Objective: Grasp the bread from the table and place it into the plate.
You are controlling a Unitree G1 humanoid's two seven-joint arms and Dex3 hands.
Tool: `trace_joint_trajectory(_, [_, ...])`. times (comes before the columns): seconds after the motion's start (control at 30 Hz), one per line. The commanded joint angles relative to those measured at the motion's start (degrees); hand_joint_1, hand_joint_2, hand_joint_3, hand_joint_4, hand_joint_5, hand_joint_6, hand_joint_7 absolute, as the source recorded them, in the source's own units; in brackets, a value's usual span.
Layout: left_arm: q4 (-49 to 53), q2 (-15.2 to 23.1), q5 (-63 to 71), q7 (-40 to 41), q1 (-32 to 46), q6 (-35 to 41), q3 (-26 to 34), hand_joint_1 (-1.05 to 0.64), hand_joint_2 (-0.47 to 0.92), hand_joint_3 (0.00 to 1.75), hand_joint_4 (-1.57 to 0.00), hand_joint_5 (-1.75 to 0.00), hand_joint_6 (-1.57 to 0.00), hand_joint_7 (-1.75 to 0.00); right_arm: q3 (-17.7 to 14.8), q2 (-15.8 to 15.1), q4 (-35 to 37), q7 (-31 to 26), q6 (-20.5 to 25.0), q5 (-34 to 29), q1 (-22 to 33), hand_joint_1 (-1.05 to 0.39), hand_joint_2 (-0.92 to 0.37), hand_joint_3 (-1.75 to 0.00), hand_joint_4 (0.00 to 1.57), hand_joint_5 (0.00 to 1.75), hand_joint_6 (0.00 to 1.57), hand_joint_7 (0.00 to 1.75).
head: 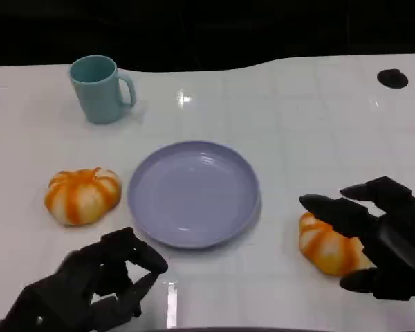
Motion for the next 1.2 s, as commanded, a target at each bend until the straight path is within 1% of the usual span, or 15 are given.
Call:
trace_joint_trajectory(0.03, [-0.79, 0.27, 0.56, 0.25, 0.42, 0.4, -0.01, -0.32, 0.91, 0.5, -0.71, -1.75, -0.61, -1.3, 0.92, -0.19, -1.39, 3.36, 3.19, -1.67, -0.06, -0.49, -0.77, -0.01, 0.0, 0.58, 0.31, 0.0])
trace_joint_trajectory(0.13, [-0.89, 0.08, 0.33, 0.14, 0.42, 0.61, -0.16, -0.31, 0.91, 0.5, -0.7, -1.75, -0.61, -1.3, 2.45, -0.22, 0.99, 3.49, 4.16, -3.53, -1.16, -0.5, -0.77, -0.01, 0.0, 0.57, 0.33, 0.01])
trace_joint_trajectory(0.33, [-1.59, -0.11, 0.44, 0.26, 0.73, 0.97, -0.46, -0.32, 0.91, 0.5, -0.69, -1.75, -0.6, -1.3, 4.73, -0.78, 7.34, 3.53, 4.74, -4.59, -4.34, -0.48, -0.78, -0.01, 0.04, 0.59, 0.38, 0.03])
trace_joint_trajectory(0.47, [-1.81, -0.16, 0.33, 0.11, 0.87, 1.07, -0.47, -0.33, 0.91, 0.5, -0.7, -1.75, -0.6, -1.3, 6.43, -0.52, 12.12, 3.66, 5.97, -5.56, -7.22, -0.5, -0.82, -0.01, 0.06, 0.53, 0.39, 0.02])
trace_joint_trajectory(0.73, [-3.28, -0.37, 0.4, 0.22, 1.16, 2.45, -0.57, -0.33, 0.92, 0.49, -0.71, -1.75, -0.6, -1.3, 10.74, 0.42, 24.72, 0.74, 6.7, -6.34, -14.36, -0.55, -0.91, -0.01, 0.12, 0.39, 0.36, 0.0])
trace_joint_trajectory(0.93, [-3.85, -0.43, 0.6, 0.37, 1.28, 2.71, -0.62, -0.31, 0.91, 0.49, -0.71, -1.75, -0.6, -1.3, 13.99, 1.58, 33.82, -2.58, 7.13, -6.66, -18.84, -0.57, -0.92, -0.02, 0.16, 0.35, 0.36, 0.01])
trace_joint_trajectory(1.0, [-4.27, -0.59, 0.36, 0.37, 1.43, 3.22, -0.6, -0.31, 0.91, 0.49, -0.7, -1.75, -0.6, -1.3, 14.73, 2.63, 37.27, -3.48, 7.72, -5.86, -20.3, -0.56, -0.92, -0.06, 0.17, 0.34, 0.37, 0.01])
trace_joint_trajectory(1.03, [-4.48, -0.62, 0.29, 0.33, 1.51, 3.33, -0.61, -0.31, 0.91, 0.49, -0.69, -1.75, -0.6, -1.3, 14.56, 3.4, 39.29, -5.95, 6.95, -4.81, -20.79, -0.55, -0.92, -0.07, 0.19, 0.34, 0.39, 0.02])
trace_joint_trajectory(1.07, [-4.65, -0.63, 0.29, 0.31, 1.58, 3.4, -0.64, -0.32, 0.91, 0.48, -0.7, -1.75, -0.6, -1.3, 14.02, 4.3, 41.28, -9.26, 5.67, -3.37, -21.09, -0.49, -0.91, -0.05, 0.35, 0.33, 0.51, 0.05])
trace_joint_trajectory(1.1, [-4.74, -0.62, 0.41, 0.34, 1.63, 3.33, -0.66, -0.32, 0.91, 0.48, -0.7, -1.75, -0.6, -1.3, 13.33, 5.12, 42.98, -12.84, 4.08, -1.84, -21.25, -0.44, -0.91, -0.04, 0.47, 0.3, 0.6, 0.06])
trace_joint_trajectory(1.13, [-4.71, -0.62, 0.46, 0.36, 1.67, 3.09, -0.66, -0.32, 0.91, 0.48, -0.7, -1.75, -0.6, -1.3, 12.77, 5.7, 44.49, -16.82, 2.17, -0.6, -21.41, -0.38, -0.92, -0.03, 0.62, 0.32, 0.71, 0.09])
trace_joint_trajectory(1.17, [-4.78, -0.65, 0.56, 0.45, 1.69, 3.18, -0.65, -0.32, 0.91, 0.48, -0.71, -1.75, -0.6, -1.3, 12.15, 6.17, 45.87, -20.85, -0.41, 0.79, -21.6, -0.26, -0.92, -0.04, 0.82, 0.59, 0.93, 0.14])
trace_joint_trajectory(1.2, [-4.84, -0.68, 0.62, 0.52, 1.71, 3.31, -0.65, -0.31, 0.91, 0.48, -0.71, -1.75, -0.6, -1.3, 11.79, 6.4, 47.07, -23.82, -2.66, 1.93, -21.85, -0.18, -0.91, -0.07, 0.89, 0.9, 1.07, 0.19])
